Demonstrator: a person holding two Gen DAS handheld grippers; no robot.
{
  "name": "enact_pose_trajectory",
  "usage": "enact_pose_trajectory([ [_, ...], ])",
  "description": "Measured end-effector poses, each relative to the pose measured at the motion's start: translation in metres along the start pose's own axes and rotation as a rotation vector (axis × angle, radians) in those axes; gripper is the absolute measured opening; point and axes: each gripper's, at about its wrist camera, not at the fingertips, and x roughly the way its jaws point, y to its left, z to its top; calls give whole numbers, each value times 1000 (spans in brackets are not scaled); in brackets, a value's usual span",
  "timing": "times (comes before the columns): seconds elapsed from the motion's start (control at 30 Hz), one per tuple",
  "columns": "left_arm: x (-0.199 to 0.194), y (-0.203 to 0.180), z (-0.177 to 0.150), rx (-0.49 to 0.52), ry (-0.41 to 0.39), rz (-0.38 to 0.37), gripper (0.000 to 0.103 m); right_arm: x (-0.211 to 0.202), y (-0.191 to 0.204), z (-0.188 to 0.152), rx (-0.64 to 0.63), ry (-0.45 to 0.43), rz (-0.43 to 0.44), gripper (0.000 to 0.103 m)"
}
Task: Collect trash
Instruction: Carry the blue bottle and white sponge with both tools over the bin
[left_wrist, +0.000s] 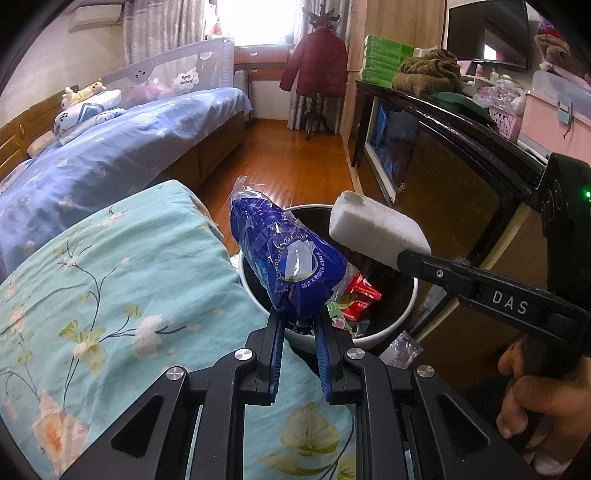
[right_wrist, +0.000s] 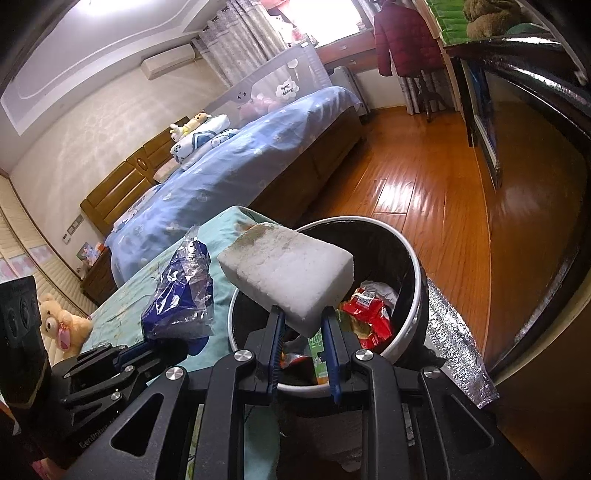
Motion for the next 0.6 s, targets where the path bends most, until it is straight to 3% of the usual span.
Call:
enact_pose_trajectory([
  [0.6, 16, -3, 13, 8, 29, -13, 15, 17, -11, 13, 6, 29, -33, 20],
])
